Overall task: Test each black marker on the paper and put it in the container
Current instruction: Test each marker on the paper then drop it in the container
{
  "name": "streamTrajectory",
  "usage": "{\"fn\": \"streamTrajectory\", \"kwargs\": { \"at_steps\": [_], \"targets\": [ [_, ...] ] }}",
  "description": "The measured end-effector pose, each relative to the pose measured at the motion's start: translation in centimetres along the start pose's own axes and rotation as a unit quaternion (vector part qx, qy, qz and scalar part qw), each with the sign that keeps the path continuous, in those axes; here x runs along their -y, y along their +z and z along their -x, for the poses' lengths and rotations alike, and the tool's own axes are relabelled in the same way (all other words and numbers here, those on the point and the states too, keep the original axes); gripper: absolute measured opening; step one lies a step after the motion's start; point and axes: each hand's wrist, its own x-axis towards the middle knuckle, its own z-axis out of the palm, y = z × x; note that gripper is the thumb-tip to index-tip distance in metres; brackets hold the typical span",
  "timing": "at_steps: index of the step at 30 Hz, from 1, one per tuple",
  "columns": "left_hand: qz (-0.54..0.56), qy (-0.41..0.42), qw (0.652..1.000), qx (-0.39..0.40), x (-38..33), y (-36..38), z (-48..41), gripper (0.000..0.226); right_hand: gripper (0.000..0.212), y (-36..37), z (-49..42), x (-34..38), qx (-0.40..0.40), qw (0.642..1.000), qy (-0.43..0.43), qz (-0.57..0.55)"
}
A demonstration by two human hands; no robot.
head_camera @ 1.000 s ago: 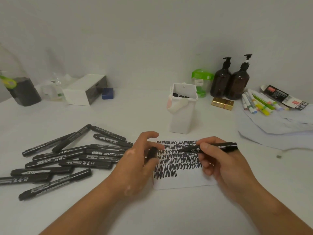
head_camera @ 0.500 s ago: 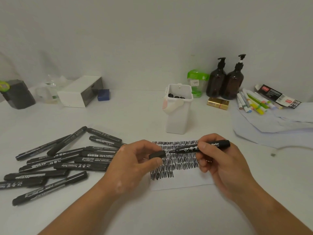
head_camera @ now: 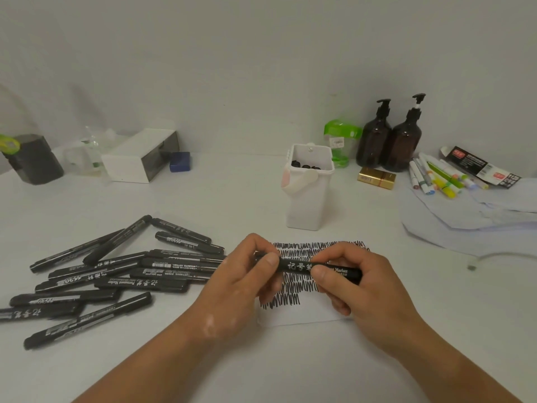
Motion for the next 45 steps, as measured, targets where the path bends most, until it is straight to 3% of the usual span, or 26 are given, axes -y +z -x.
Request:
{"fn": "streamTrajectory", "kwargs": {
  "at_steps": [3, 7, 18, 24, 27, 32, 36, 40, 42, 45],
  "targets": [
    [-0.004, -0.02, 1.0, -0.007, 0.0, 0.6, 0.1, 0.033, 0.021, 0.5, 0.0, 0.1, -0.009, 1.0, -0.013, 0.011],
    [0.087, -0.045, 0.995, 0.003, -0.3, 1.4, 0.1, 0.027, 0.006, 0.6, 0.1, 0.2, -0.026, 0.999, -0.021, 0.018],
    [0.11, -0.044, 0.993, 0.011, -0.4, 1.6, 0.1, 0.026, 0.007, 0.9, 0.3, 0.2, -0.042, 0.998, -0.023, 0.036],
    [0.009, -0.012, 0.999, 0.046, -0.2, 0.5, 0.2, 0.026, 0.009, 0.4, 0.2, 0.5, -0.01, 1.0, -0.003, 0.003],
    [-0.004, 0.008, 1.0, 0.028, -0.4, -0.1, 0.1, 0.023, 0.003, 0.1, 0.1, 0.7, 0.009, 1.0, 0.0, 0.0],
    [0.073, 0.014, 0.997, -0.008, -0.3, -0.6, -0.2, 0.027, 0.009, 0.3, 0.1, 0.7, 0.013, 0.999, -0.031, 0.011],
    [0.085, 0.015, 0.996, 0.001, -0.2, -0.2, -0.3, 0.029, 0.022, 1.1, 0.4, 0.2, 0.043, 0.999, -0.007, -0.018],
    [0.097, 0.009, 0.995, 0.012, -0.8, -0.2, -0.1, 0.029, 0.02, 1.8, 0.4, 0.0, 0.052, 0.994, -0.044, 0.085],
    [0.049, 0.011, 0.999, -0.009, -1.1, -0.5, 0.0, 0.027, 0.02, 1.4, 0.3, 0.1, 0.023, 0.995, -0.054, 0.083],
    [-0.079, 0.03, 0.996, 0.001, -1.2, -0.6, 0.1, 0.02, 0.026, 0.6, 0.1, 0.4, 0.006, 0.999, -0.037, -0.005]
  ]
}}
